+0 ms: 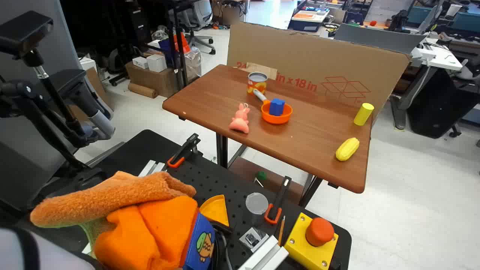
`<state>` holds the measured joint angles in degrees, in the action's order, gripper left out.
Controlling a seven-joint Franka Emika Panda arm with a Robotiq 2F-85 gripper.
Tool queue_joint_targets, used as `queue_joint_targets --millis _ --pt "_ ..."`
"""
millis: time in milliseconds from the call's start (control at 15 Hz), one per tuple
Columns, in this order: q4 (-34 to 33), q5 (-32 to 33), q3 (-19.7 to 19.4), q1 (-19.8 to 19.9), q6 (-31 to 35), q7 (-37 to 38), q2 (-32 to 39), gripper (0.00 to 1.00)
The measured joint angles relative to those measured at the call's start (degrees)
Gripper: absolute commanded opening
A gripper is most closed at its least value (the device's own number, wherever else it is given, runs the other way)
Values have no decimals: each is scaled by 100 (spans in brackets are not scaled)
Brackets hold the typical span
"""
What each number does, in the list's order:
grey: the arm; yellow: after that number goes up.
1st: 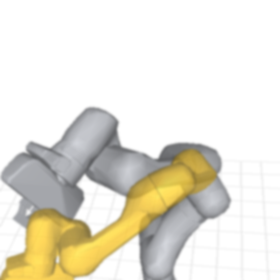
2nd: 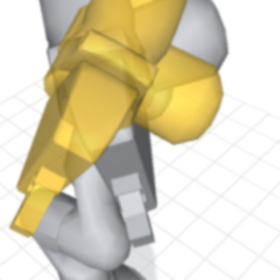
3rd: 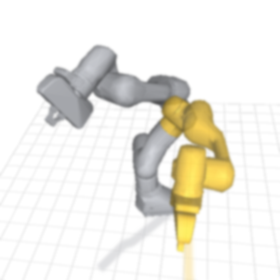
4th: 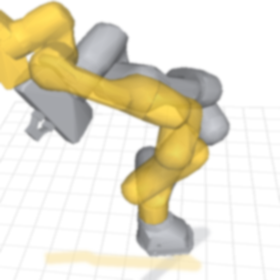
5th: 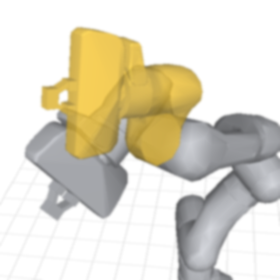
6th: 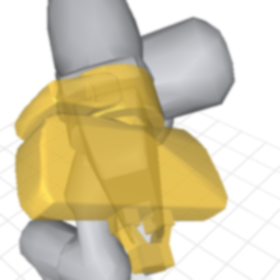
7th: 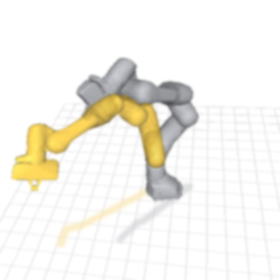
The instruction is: Remove the blue block from the orange pan and put it on the table
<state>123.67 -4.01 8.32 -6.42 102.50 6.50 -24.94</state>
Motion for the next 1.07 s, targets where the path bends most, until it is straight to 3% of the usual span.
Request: queue_joint_targets --millis 733,1067 --pt "1 43 -12 19 1 -4 15 100" --pt "1 356 -293 251 145 -290 368 100"
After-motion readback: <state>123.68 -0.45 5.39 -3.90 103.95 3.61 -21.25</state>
